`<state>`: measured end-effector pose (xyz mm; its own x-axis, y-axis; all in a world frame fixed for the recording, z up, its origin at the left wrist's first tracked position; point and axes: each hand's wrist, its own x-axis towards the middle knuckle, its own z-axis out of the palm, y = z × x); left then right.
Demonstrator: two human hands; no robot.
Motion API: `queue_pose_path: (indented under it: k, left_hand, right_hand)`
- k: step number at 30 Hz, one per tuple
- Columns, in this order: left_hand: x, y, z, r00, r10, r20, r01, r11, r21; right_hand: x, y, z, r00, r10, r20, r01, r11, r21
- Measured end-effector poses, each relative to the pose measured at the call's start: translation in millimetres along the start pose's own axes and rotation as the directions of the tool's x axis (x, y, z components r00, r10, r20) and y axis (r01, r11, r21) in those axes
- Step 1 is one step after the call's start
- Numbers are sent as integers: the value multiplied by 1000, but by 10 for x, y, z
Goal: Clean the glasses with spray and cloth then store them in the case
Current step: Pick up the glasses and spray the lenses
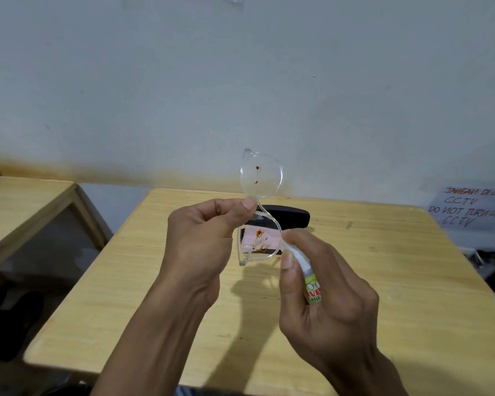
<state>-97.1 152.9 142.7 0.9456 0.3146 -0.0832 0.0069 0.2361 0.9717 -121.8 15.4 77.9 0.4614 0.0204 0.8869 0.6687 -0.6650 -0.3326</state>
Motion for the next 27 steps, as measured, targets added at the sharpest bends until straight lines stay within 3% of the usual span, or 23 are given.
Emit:
queue_pose_path:
  k: [8, 27]
  left_hand:
    - [35, -58, -33, 999, 35, 11, -35, 999, 19]
    - [-21, -59, 15, 997, 51, 53, -50, 998, -26]
  right_hand:
    - [-22, -11, -3, 999, -18, -50, 19, 999, 36]
    - [-70, 46, 26, 1000, -18, -22, 19, 1000, 7]
